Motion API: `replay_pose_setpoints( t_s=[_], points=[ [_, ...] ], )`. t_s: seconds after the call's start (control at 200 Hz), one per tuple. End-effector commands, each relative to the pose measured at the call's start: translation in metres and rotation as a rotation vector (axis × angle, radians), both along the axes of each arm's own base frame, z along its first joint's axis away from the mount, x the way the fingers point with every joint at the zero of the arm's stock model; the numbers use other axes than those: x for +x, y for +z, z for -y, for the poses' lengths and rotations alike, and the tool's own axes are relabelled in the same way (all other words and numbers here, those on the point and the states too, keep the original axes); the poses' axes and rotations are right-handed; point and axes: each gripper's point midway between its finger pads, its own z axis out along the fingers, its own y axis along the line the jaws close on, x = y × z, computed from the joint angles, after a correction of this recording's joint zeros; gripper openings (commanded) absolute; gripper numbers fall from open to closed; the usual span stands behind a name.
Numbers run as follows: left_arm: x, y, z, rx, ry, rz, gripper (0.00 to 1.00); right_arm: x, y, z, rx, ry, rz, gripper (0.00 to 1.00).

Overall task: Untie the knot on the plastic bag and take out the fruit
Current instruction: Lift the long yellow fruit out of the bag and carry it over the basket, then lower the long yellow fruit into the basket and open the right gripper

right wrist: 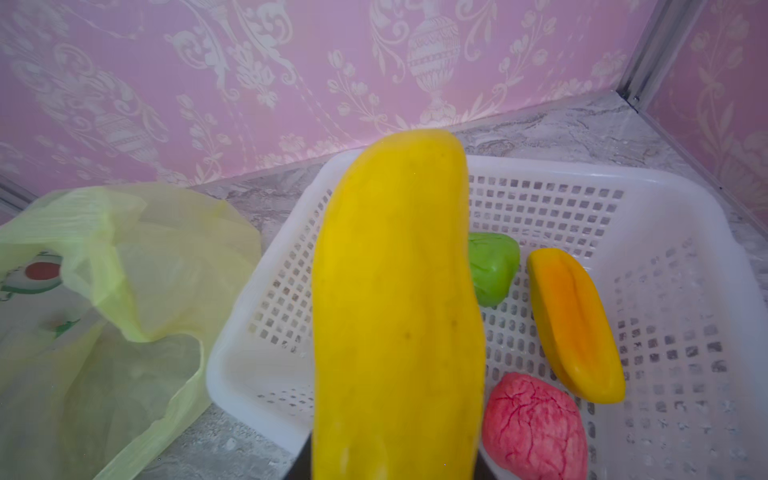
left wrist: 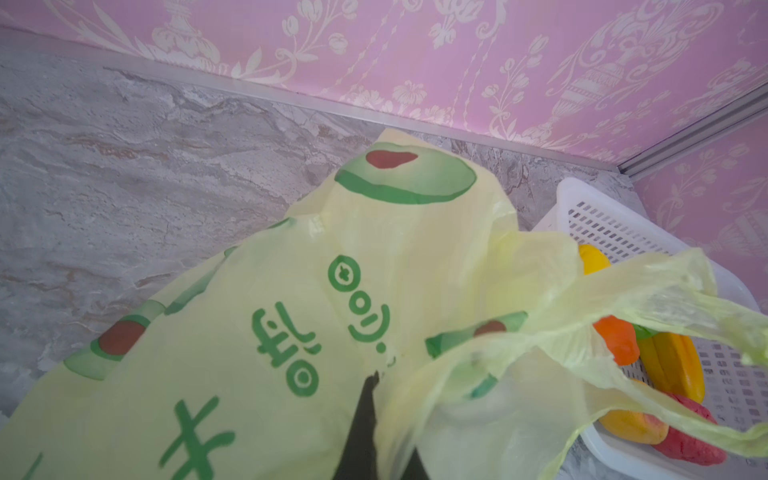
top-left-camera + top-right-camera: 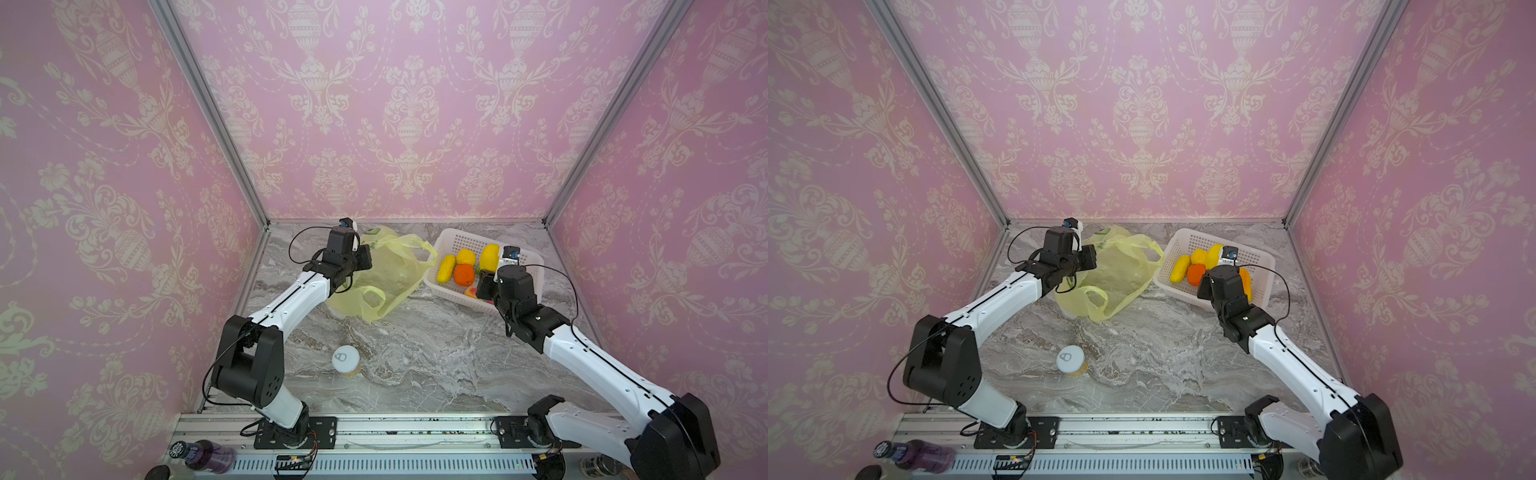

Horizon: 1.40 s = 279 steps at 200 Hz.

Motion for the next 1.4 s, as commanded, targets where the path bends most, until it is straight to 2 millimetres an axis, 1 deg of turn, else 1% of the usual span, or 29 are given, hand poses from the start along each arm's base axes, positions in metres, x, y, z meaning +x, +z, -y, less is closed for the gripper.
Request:
replay_pose_setpoints(
  t_s=[0.0, 0.075, 0.125, 0.23, 0.35, 0.425, 0.475, 0.52, 0.59, 0.62, 0.675, 0.716, 0.776, 0.806, 0.836, 0.926, 0.986, 1.011, 1.016, 1.041, 1.111, 1.211, 1.286, 1.366, 1.391],
  points=[
    [-0.013, 0.013, 0.003, -0.039, -0.042, 0.054, 0.00, 0.010, -0.023, 0.002, 0.048, 0.002, -0.110, 0.07],
    [-0.019, 0.008, 0.003, -0.048, -0.053, 0.054, 0.00, 0.017, -0.037, 0.005, 0.043, -0.005, -0.164, 0.07],
    [-0.022, 0.007, 0.004, -0.050, -0.063, 0.050, 0.00, 0.021, -0.046, 0.005, 0.039, 0.002, -0.190, 0.09],
    [-0.025, 0.011, 0.005, -0.050, -0.074, 0.049, 0.00, 0.028, -0.066, 0.008, 0.022, -0.003, -0.258, 0.10],
    [-0.027, 0.012, 0.008, -0.067, -0.090, 0.055, 0.00, 0.036, -0.080, 0.012, 0.023, -0.012, -0.302, 0.12],
    [-0.027, 0.010, 0.008, -0.064, -0.094, 0.055, 0.00, 0.041, -0.084, 0.017, 0.015, -0.028, -0.317, 0.14],
    [-0.026, 0.008, 0.009, -0.066, -0.096, 0.050, 0.00, 0.042, -0.088, 0.023, 0.002, -0.051, -0.332, 0.18],
    [-0.026, 0.006, 0.011, -0.073, -0.103, 0.046, 0.00, 0.043, -0.092, 0.030, -0.002, -0.076, -0.346, 0.25],
    [-0.025, 0.003, 0.014, -0.083, -0.112, 0.039, 0.00, 0.042, -0.097, 0.038, 0.003, -0.103, -0.367, 0.31],
    [-0.024, 0.000, 0.015, -0.085, -0.112, 0.033, 0.00, 0.042, -0.099, 0.040, 0.007, -0.108, -0.373, 0.36],
    [-0.024, -0.002, 0.016, -0.087, -0.115, 0.028, 0.00, 0.042, -0.101, 0.043, 0.006, -0.119, -0.380, 0.52],
    [-0.023, -0.004, 0.016, -0.086, -0.115, 0.025, 0.03, 0.042, -0.100, 0.045, 0.005, -0.129, -0.381, 0.64],
    [-0.022, -0.006, 0.015, -0.082, -0.112, 0.022, 0.10, 0.042, -0.096, 0.047, 0.002, -0.141, -0.382, 0.77],
    [-0.022, -0.008, 0.015, -0.079, -0.110, 0.020, 0.16, 0.042, -0.092, 0.048, 0.002, -0.145, -0.382, 0.81],
    [-0.022, -0.009, 0.015, -0.076, -0.109, 0.019, 0.25, 0.042, -0.088, 0.048, 0.005, -0.148, -0.384, 0.84],
    [-0.022, -0.008, 0.015, -0.079, -0.110, 0.021, 0.54, 0.040, -0.074, 0.046, 0.023, -0.145, -0.376, 0.89],
    [-0.023, -0.005, 0.014, -0.078, -0.108, 0.025, 0.83, 0.036, -0.060, 0.047, 0.034, -0.149, -0.364, 0.91],
    [-0.023, -0.003, 0.013, -0.076, -0.105, 0.031, 0.97, 0.033, -0.053, 0.048, 0.039, -0.153, -0.355, 0.92],
    [-0.024, -0.002, 0.013, -0.075, -0.106, 0.033, 0.98, 0.033, -0.052, 0.048, 0.040, -0.154, -0.353, 0.92],
    [-0.024, 0.000, 0.012, -0.071, -0.102, 0.042, 0.99, 0.030, -0.046, 0.049, 0.038, -0.159, -0.347, 0.93],
    [-0.027, 0.010, 0.006, -0.057, -0.087, 0.073, 0.99, 0.021, -0.022, 0.055, 0.034, -0.181, -0.306, 0.96],
    [-0.033, 0.031, -0.006, -0.037, -0.044, 0.147, 0.99, 0.002, 0.012, 0.069, 0.025, -0.229, -0.230, 1.00],
    [-0.040, 0.045, -0.024, -0.002, 0.030, 0.210, 0.99, -0.015, 0.033, 0.082, 0.035, -0.273, -0.174, 1.00],
    [-0.049, 0.060, -0.052, 0.039, 0.154, 0.282, 0.99, -0.033, 0.054, 0.099, 0.038, -0.334, -0.108, 1.00],
    [-0.053, 0.064, -0.061, 0.051, 0.192, 0.302, 0.99, -0.040, 0.056, 0.108, 0.030, -0.364, -0.093, 1.00]
  ],
)
